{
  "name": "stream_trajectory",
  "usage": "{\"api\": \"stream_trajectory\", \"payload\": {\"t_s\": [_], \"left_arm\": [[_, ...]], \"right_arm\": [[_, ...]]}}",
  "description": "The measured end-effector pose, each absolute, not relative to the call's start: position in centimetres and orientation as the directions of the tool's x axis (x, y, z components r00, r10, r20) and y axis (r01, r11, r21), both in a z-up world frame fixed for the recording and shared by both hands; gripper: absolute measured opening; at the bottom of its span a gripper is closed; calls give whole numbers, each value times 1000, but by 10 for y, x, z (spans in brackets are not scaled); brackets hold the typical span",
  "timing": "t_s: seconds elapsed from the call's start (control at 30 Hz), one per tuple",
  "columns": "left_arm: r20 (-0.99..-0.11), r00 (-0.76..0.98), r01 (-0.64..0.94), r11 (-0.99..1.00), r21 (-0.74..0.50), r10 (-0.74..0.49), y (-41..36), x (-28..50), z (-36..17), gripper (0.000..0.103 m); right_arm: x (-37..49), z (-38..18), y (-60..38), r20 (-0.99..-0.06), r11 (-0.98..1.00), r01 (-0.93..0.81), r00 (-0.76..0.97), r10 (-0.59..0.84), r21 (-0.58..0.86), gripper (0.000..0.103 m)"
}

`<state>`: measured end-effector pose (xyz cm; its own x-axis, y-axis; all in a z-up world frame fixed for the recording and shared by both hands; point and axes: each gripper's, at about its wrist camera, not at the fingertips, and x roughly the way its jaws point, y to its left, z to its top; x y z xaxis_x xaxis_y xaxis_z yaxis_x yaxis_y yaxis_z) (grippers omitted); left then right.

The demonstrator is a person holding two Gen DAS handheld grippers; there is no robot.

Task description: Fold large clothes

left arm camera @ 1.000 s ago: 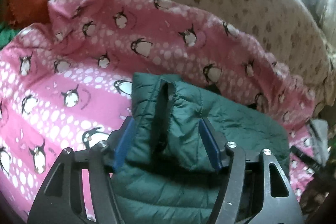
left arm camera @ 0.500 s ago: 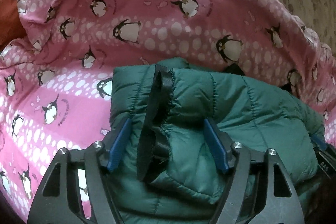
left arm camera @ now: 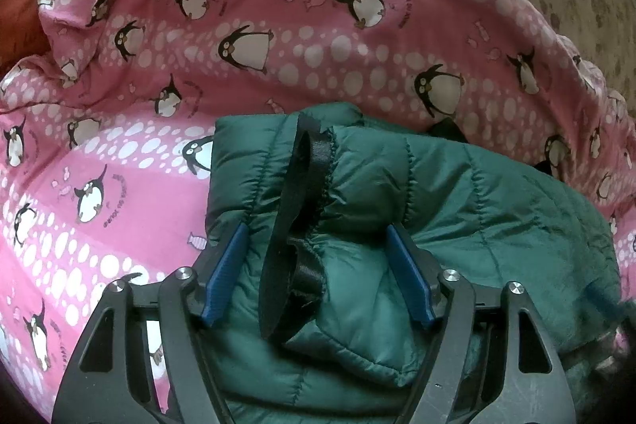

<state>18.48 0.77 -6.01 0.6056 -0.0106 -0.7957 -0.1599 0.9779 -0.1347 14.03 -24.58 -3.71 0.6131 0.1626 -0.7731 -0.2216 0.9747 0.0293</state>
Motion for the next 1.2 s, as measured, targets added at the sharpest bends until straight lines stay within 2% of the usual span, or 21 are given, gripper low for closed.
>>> {"api": "stream_trajectory", "payload": {"t_s": [0.03, 0.17, 0.27, 0.37, 0.47, 0.57, 0.67, 0.7, 0.73, 0.8, 0.87, 1.0, 1.2], "left_arm": [[-795, 606, -158, 978, -133, -10, 7, 185, -61, 75], [-792, 610, -158, 979, -126, -4, 6, 184, -62, 75], [-790, 613, -160, 979, -125, -1, 6, 184, -64, 76], [-786, 618, -160, 978, -130, -3, 6, 183, -65, 76], [-785, 620, -161, 977, -138, -9, 7, 183, -66, 76], [-781, 624, -162, 976, -145, -12, 8, 182, -68, 77], [-780, 626, -155, 977, -149, -20, 6, 182, -70, 83], [-780, 625, -149, 978, -148, -23, 5, 183, -71, 85], [-781, 624, -144, 979, -143, -22, 3, 184, -71, 86], [-781, 624, -141, 980, -141, -23, 2, 184, -72, 87], [-778, 627, -137, 978, -156, -36, 4, 183, -71, 87], [-780, 624, -137, 975, -174, -51, 11, 174, -59, 87], [-760, 648, -155, 966, -207, -59, 22, 142, -36, 87]], "right_arm": [[140, -50, -239, -793, 975, -222, 593, 135, 0, 47], [133, -60, -234, -773, 975, -219, 625, 108, -41, 47], [137, -53, -245, -785, 972, -235, 596, 167, 29, 47], [131, -38, -270, -745, 966, -225, 621, 244, 129, 47], [131, -21, -305, -690, 978, -135, 693, 207, 158, 47], [148, -24, -343, -714, 986, -7, 689, 125, 165, 47], [163, -46, -375, -766, 985, 102, 641, 44, 142, 47], [169, -56, -380, -793, 984, 128, 609, 18, 121, 51], [173, -70, -390, -821, 980, 151, 570, 23, 132, 61], [172, -84, -408, -820, 949, 195, 563, 99, 248, 66], [161, -81, -424, -792, 903, 232, 588, 166, 362, 66], [125, -47, -429, -735, 921, 201, 667, 122, 335, 66], [95, -30, -423, -735, 946, 111, 659, 161, 306, 66]]}}
